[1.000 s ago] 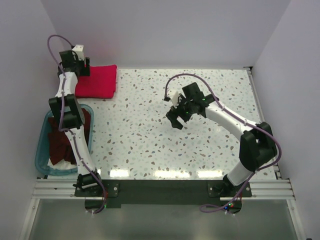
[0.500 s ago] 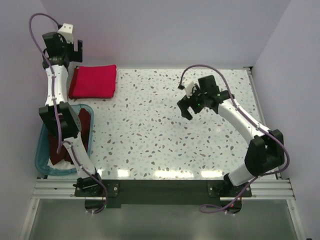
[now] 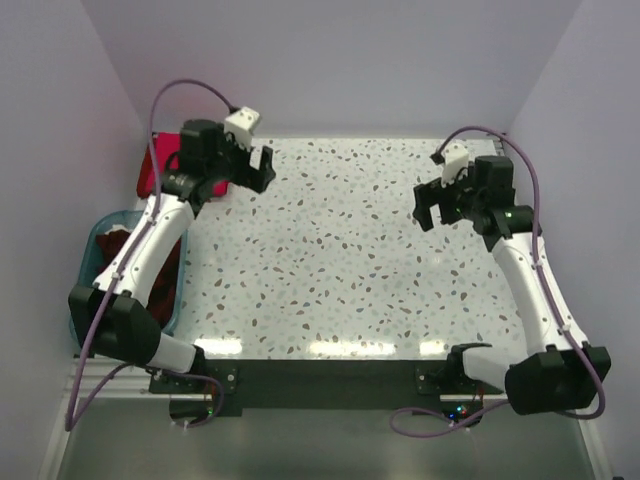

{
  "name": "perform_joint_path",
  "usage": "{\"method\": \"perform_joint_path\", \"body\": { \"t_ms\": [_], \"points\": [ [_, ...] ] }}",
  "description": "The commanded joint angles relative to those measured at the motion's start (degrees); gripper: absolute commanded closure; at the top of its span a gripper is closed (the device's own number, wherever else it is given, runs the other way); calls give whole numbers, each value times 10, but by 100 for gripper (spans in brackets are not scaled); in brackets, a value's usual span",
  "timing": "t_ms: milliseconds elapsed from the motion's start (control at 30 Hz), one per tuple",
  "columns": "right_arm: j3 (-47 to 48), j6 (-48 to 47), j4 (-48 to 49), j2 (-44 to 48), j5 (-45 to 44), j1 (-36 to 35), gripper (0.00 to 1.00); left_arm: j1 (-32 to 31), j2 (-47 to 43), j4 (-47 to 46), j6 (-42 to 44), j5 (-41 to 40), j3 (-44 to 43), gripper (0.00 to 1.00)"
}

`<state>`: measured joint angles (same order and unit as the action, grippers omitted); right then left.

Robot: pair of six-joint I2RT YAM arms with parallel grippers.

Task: Fold and stack the t-shirts
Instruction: Reset both grippers

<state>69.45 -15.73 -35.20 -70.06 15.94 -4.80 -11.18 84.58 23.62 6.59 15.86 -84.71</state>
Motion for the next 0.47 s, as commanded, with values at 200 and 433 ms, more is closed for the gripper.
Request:
{"method": "perform_joint_path", "body": {
  "t_ms": [200,433],
  "points": [
    [-166,65,-72,150,-12,1,1,-19,-136,-39,-87,-29,282,0],
    [-191,58,-66,199,0,0,2,-18,-194,-15,-75,-65,317,0]
  ]
}}
